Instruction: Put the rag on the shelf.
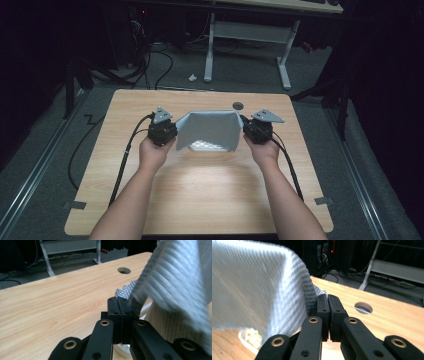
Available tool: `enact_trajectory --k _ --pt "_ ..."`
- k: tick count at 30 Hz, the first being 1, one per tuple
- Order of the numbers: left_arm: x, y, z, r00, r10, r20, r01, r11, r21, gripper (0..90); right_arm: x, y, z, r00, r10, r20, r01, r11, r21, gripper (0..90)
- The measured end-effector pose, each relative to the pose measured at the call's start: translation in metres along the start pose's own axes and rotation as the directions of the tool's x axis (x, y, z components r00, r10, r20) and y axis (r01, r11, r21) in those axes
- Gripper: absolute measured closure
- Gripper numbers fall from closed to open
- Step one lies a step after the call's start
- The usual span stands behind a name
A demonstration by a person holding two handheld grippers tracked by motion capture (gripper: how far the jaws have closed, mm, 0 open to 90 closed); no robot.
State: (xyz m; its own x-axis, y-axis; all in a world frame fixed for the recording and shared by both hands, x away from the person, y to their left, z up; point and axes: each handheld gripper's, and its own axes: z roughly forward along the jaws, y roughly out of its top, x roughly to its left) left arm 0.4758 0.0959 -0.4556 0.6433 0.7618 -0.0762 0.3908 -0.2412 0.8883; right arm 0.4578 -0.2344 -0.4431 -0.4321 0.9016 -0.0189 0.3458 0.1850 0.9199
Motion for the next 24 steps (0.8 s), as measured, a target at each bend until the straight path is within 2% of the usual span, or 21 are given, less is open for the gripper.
enact_trajectory --k 12,20,24 --pt "0.002 -0.016 0.004 0.9997 -0.022 0.010 0.021 0.9994 0.029 89.5 -0.004 -0.019 0.008 0.9998 0.015 0.014 -0.016 0.999 0.042 89.4" --pt "0.001 -0.022 0.003 0.9979 -0.061 0.022 0.060 0.9980 0.017 89.0 -0.003 -0.025 0.014 0.9996 0.025 0.014 -0.026 0.998 0.059 89.1" --pt "0.000 -0.024 0.005 0.9981 -0.055 0.028 0.054 0.9980 0.031 89.0 -0.001 -0.029 0.014 0.9997 0.021 0.013 -0.022 0.998 0.066 88.8"
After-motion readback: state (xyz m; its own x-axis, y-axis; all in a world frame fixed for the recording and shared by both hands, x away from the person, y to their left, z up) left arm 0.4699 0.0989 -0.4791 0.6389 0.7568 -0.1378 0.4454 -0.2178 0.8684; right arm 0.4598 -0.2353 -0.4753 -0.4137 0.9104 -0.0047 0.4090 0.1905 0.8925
